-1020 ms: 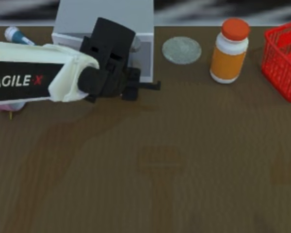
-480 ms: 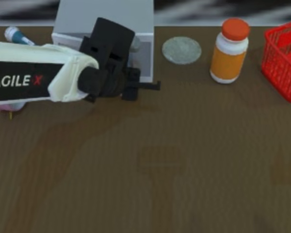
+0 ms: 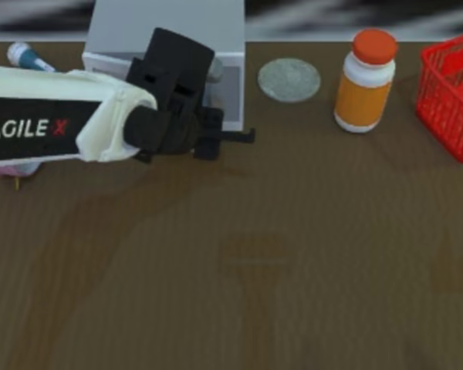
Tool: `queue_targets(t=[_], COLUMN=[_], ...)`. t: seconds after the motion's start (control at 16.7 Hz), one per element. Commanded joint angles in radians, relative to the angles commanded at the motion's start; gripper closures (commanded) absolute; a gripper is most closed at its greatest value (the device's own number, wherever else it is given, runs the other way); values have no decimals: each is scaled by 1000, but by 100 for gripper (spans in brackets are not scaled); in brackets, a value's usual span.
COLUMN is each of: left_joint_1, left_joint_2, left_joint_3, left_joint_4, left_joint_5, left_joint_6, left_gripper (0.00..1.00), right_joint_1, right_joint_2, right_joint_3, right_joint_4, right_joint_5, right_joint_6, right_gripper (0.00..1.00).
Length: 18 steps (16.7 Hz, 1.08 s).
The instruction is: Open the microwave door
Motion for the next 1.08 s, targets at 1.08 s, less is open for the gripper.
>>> queue_targets(t=[1.08], left_joint_1=[17], left_joint_2=[-36], left_joint_3=[-52], left_joint_4=[25], left_joint_5=[49], left_joint_6=[59], left_gripper=[100], right_joint_1=[0], right_joint_2=[0], right_joint_3=[0], right_joint_4=[0], right_joint_5=[0], right_joint_6=[0], right_gripper=[0])
